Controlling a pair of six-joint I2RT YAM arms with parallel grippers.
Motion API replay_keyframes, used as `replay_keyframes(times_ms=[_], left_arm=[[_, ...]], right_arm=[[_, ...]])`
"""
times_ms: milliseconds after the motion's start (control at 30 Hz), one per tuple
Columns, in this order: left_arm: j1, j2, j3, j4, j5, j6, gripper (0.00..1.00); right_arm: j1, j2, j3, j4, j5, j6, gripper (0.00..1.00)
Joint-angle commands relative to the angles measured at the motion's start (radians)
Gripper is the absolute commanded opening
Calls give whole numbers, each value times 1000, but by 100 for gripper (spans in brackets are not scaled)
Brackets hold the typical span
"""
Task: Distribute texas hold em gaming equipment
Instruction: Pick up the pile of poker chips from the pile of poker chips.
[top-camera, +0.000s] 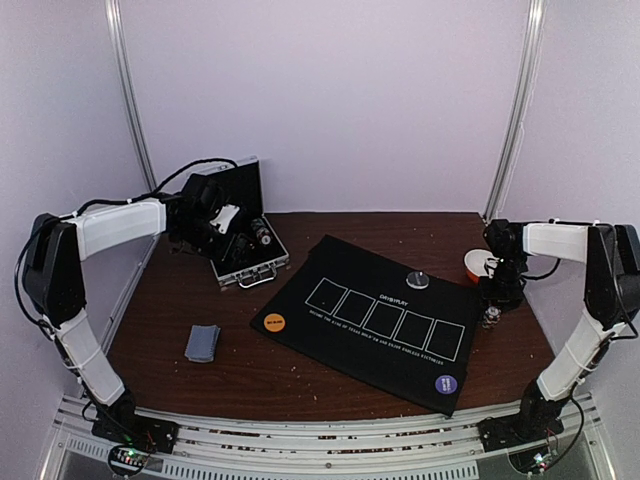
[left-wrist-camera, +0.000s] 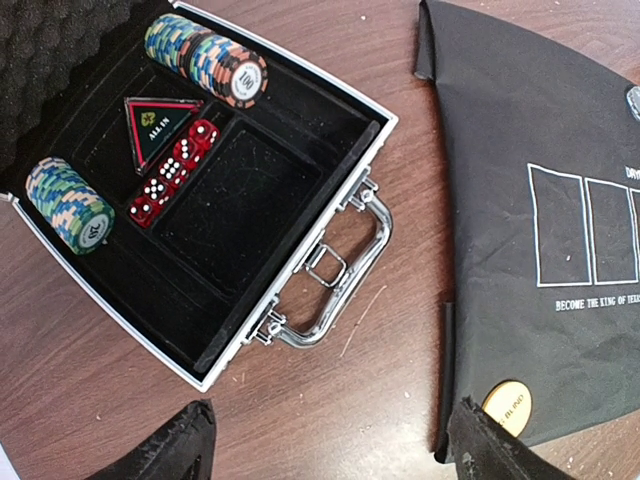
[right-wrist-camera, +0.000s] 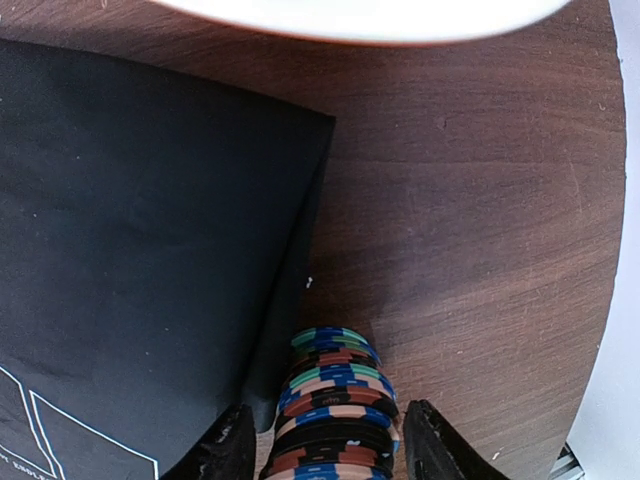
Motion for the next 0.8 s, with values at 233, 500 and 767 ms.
replay_keyframes(times_ms=[233,500,767], left_arm=[[4,-60,-6,24,-28,40,84],[4,-81,-6,19,-34,50,84],[4,-84,-7,19,-34,55,84]], right_arm=[[-3,30,-10,-32,42,19,48],[-3,16,5,-45,53,19,23],[-3,-24,62,-95,61,4,6]])
